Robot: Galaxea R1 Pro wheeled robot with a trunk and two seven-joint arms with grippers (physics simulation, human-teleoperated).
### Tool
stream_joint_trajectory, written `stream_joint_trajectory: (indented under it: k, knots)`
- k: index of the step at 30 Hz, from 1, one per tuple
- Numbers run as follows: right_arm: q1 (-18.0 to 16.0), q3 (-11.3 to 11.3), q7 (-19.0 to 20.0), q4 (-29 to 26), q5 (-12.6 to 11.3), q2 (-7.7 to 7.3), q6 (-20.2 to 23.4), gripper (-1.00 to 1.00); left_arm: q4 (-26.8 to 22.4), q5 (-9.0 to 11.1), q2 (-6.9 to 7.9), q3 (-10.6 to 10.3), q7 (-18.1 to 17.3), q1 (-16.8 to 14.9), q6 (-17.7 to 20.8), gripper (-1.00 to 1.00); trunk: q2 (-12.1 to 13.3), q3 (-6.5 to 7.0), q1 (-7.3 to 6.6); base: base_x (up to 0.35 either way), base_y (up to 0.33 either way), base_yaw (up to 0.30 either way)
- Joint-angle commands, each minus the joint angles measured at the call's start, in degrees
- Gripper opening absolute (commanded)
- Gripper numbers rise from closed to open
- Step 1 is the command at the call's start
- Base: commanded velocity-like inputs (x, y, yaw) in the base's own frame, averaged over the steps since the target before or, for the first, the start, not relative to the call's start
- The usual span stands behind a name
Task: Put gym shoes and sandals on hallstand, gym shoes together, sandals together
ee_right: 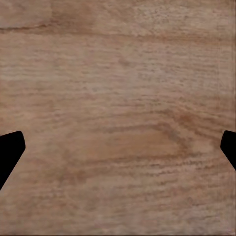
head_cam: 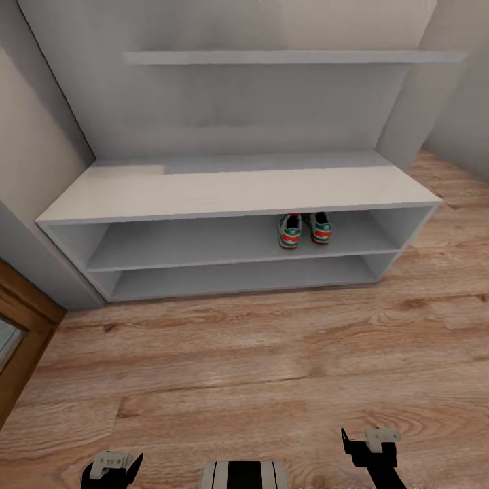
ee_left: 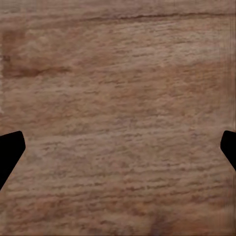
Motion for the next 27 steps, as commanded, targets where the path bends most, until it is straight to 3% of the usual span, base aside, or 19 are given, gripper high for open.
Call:
stream_joint_trajectory:
  k: [1, 9, 27]
  knots:
    - [0.0, -0.4, -0.3, 0.1, 0.6, 0.00, -0.2, 1.00, 0.0, -0.4, -0.01, 0.5, -0.3, 0.0, -0.2, 1.00, 0.0, 0.00, -0.01, 0.000, 0.000, -0.281]
    - [0.2, -0.4, -0.3, 0.0, 0.6, -0.19, -0.2, 1.00, 0.0, -0.3, -0.01, 0.6, -0.3, 0.0, -0.2, 1.00, 0.0, 0.33, -0.01, 0.000, 0.000, -0.284]
    - [0.8, -0.5, -0.3, 0.0, 0.5, -0.50, -0.2, 1.00, 0.4, -0.3, -0.09, 0.6, -0.3, 0.0, -0.2, 1.00, 0.2, 5.14, -0.47, 0.000, 0.000, -0.285]
